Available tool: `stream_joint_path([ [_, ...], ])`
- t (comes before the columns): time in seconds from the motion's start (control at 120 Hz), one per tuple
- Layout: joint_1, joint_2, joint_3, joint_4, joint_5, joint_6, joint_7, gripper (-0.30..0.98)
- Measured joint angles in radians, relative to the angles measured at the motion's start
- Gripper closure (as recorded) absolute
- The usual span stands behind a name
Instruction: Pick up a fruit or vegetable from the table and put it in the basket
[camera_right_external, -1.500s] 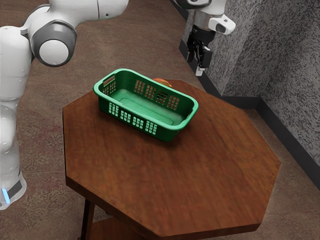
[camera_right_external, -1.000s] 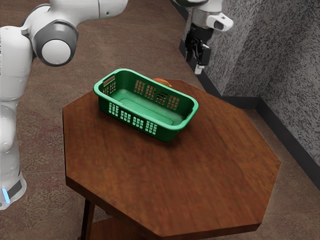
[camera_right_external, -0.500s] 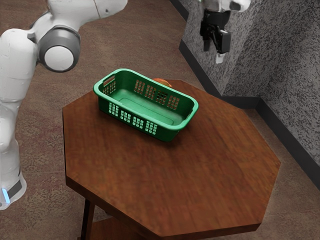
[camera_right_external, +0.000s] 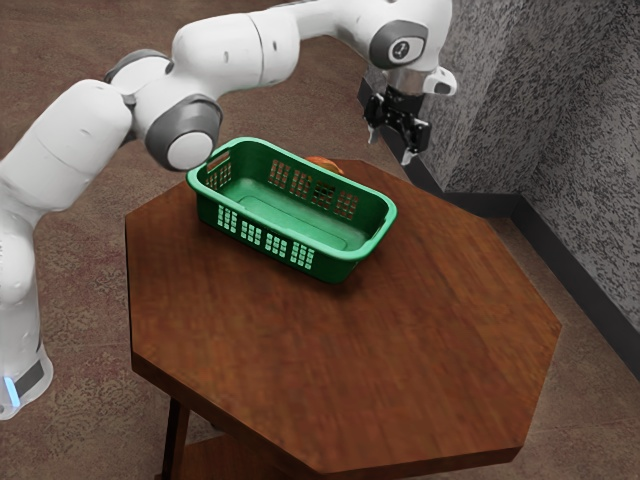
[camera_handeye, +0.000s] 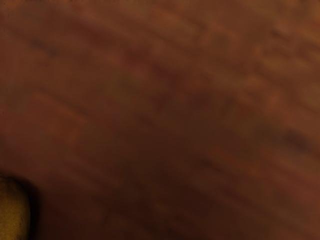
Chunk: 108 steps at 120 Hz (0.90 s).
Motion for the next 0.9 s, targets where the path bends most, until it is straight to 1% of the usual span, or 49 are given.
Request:
stream_joint_path([
  [0.167, 0.062, -0.011, 0.004, -0.047, -0.022, 0.019, -0.058, 0.00],
  [0.275, 0.083, -0.076, 0.034, -0.181, -0.026, 0.036, -0.093, 0.00],
  [0.417, 0.087, -0.113, 0.063, -0.265, -0.030, 0.060, -0.132, 0.00],
  [0.9, 0.086, -0.163, 0.064, -0.465, -0.034, 0.162, -0.212, 0.00],
])
